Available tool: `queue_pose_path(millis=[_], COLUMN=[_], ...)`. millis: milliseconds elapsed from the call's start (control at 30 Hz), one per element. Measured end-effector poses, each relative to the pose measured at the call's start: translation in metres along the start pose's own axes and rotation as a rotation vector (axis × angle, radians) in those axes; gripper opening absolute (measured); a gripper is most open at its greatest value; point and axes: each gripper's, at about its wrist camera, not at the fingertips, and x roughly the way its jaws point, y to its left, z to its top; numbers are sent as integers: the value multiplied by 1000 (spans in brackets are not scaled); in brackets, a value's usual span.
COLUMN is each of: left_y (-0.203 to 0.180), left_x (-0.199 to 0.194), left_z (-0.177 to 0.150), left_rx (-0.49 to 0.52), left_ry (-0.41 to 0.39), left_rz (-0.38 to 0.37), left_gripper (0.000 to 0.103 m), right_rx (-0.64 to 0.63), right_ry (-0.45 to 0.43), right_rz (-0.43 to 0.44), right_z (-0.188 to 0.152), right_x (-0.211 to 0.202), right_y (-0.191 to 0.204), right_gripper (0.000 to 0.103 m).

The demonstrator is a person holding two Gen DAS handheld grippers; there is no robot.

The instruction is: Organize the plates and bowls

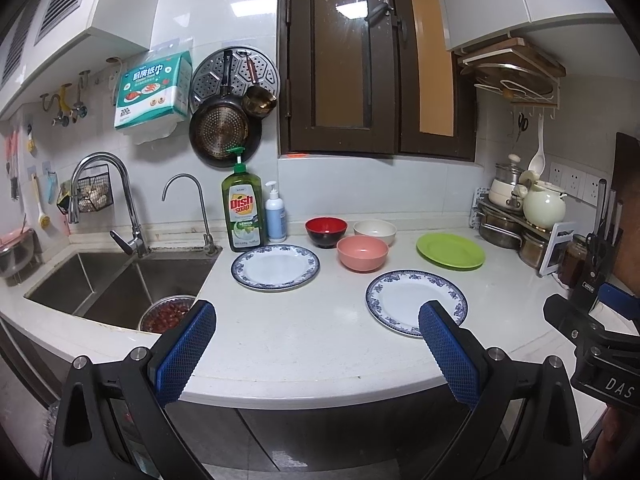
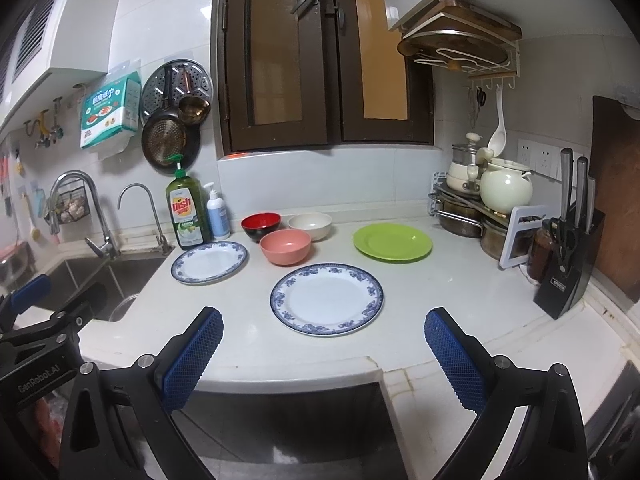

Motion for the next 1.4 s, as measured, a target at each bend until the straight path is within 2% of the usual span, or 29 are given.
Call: queue_pose_path(millis=[500, 800, 1067, 1400], left_y=[4, 18, 13, -21], left_x=[3, 26, 66, 159], left_z=[1, -3, -3, 18], left_rx=[8, 27, 62, 120], left_ry=[-5, 33, 94, 158], left_rz=[-2, -19, -36, -56], left_gripper=[103, 103, 103, 103], right_rx=[3, 36, 65, 84], right_ry=[5, 46, 128, 189], right_rz=[-21, -47, -70, -132], right_z=[2, -7, -9, 12], right_x=[3, 23, 62, 152], right_y=[6, 20, 16, -14], right_gripper=[102, 102, 102, 102])
